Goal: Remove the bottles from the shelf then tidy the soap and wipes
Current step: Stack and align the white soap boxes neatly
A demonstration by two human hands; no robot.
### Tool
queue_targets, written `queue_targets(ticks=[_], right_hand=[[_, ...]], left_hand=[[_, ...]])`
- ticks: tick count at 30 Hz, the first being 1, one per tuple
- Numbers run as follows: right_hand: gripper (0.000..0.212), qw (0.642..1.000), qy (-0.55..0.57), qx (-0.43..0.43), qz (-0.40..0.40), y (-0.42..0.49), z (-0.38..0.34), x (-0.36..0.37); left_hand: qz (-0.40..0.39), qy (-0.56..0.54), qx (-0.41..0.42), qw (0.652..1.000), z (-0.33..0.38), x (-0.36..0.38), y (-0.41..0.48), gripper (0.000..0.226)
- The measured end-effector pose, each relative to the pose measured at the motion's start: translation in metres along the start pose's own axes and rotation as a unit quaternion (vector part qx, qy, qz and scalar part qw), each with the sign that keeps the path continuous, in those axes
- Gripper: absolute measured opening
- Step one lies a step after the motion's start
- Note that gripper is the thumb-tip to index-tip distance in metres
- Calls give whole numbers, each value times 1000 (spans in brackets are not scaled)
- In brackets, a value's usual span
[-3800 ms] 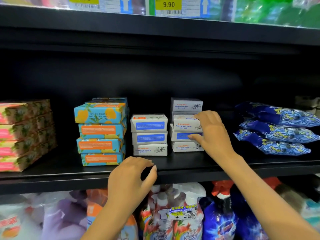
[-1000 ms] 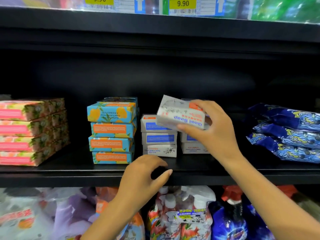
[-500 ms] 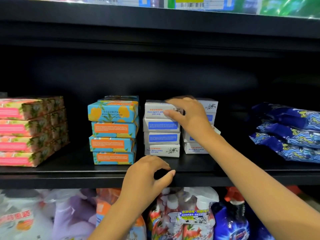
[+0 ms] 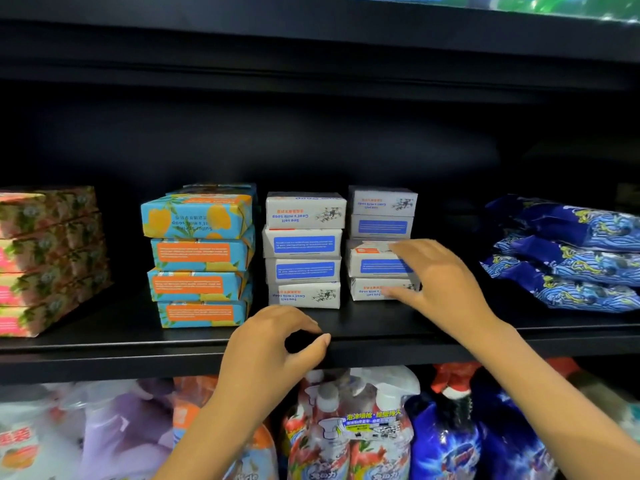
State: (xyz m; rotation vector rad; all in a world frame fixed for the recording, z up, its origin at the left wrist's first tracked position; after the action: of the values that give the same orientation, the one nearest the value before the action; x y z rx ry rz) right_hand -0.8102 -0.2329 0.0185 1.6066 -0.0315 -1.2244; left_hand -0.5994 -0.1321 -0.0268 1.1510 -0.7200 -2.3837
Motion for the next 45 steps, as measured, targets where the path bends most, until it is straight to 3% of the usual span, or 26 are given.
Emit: queue_targets(ticks=[4,9,13,17,19,22,25,28,31,33,36,40,45], right_hand=[[66,998,-58,-19,13,-1,-4,5],[50,994,-68,-57,61,-3,-12,-7],[30,987,-34,-103,115,-20,-18,-25],[25,957,-36,-207,199,-32,-37,-44],[24,941,-42,-244,232,-34,-47,-51],[18,916,-65,-273,285,-38,-60,-58],[21,923,-49,-276,263,-38,-62,-60],[51,967,22,-196,164,-38,-54,-64],[76,984,125,-93,91,-37,-46,-64],[67,979,163,-94,73,-35,-46,-63],[42,968,198,-110,106,-32,-51,-66],[38,956,151,-146,207,-37,-59,-68],[14,953,88,-194,216,-41,-69,-61]], left_hand=[[-1,-9,-15,1000,1,-2,-1,40],[-4,-5,-24,1000,3,-3,-3,31],[-24,-5,-31,999,3,-4,-1,43],[-28,-117,-60,991,22,-10,5,52],[-68,-236,-113,963,38,-12,8,66],[-168,-377,-190,891,57,-7,7,43],[-145,-461,-195,854,63,-5,4,33],[-46,-426,-120,896,58,-11,1,36],[-17,-401,-39,915,57,-12,-4,37],[-25,-394,-13,919,58,-11,-5,33],[-43,-363,5,931,57,-12,-4,36],[-83,-362,-33,928,51,-14,-1,74],[-107,-354,-16,929,54,-15,-5,59]])
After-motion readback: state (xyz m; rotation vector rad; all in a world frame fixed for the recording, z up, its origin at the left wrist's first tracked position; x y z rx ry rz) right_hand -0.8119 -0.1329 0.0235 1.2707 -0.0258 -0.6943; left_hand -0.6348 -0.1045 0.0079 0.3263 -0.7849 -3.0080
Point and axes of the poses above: each hand's wrist, its own y-axis towards the middle knuckle, its own x-axis out of the palm, z = x × y, the point moved 4 cm from there along y, towards the middle knuckle, and after that the axes turned 7 degrees about -x, right-handed, at the moved point
